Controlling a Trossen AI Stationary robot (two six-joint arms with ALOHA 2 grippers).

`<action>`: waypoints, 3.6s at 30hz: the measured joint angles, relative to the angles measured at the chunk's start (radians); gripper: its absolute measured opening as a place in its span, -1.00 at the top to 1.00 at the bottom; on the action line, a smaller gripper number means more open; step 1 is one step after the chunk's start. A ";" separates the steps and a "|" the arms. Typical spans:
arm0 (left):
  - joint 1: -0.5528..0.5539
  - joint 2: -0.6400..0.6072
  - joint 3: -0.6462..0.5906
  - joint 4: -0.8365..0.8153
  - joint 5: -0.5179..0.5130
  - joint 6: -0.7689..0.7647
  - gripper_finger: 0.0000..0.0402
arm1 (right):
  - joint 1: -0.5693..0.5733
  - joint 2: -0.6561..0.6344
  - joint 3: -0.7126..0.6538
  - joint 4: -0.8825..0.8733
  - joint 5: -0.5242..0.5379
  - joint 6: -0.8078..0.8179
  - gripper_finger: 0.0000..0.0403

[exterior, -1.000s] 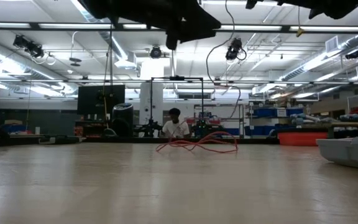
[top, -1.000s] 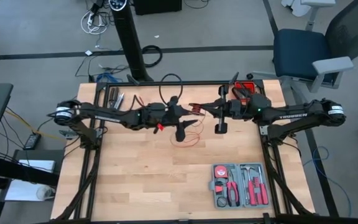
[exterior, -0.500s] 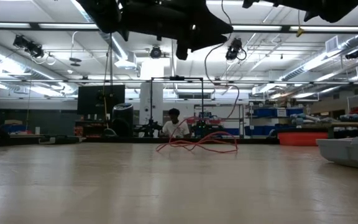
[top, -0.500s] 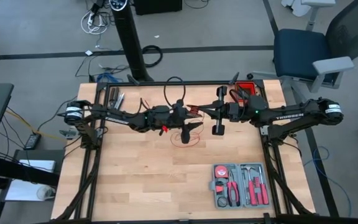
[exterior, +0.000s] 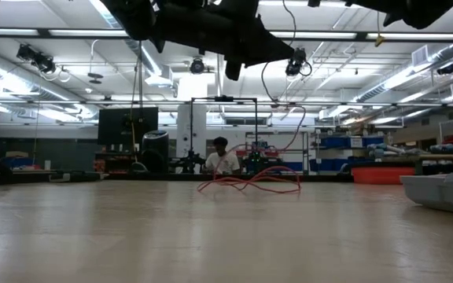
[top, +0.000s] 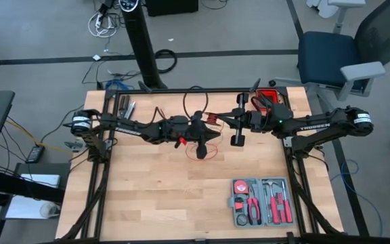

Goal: Coil cords
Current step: Coil the wire

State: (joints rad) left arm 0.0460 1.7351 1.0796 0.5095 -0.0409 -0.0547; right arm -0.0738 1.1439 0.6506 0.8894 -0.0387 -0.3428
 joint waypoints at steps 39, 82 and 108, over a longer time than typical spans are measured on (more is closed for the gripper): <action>0.011 -0.303 0.016 -0.720 -0.093 0.183 1.00 | 0.026 -0.183 0.000 -0.551 0.072 0.017 1.00; -0.016 -0.268 0.016 -0.362 -0.108 0.125 1.00 | 0.092 0.164 0.004 -0.200 0.642 -0.201 0.99; -0.018 -0.114 0.014 -0.229 -0.359 0.159 1.00 | 0.157 0.090 0.080 -0.230 0.621 -0.058 0.99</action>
State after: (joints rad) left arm 0.0284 1.6207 1.0939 0.2810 -0.3996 0.1043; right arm 0.0834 1.2340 0.7311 0.6595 0.5824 -0.4007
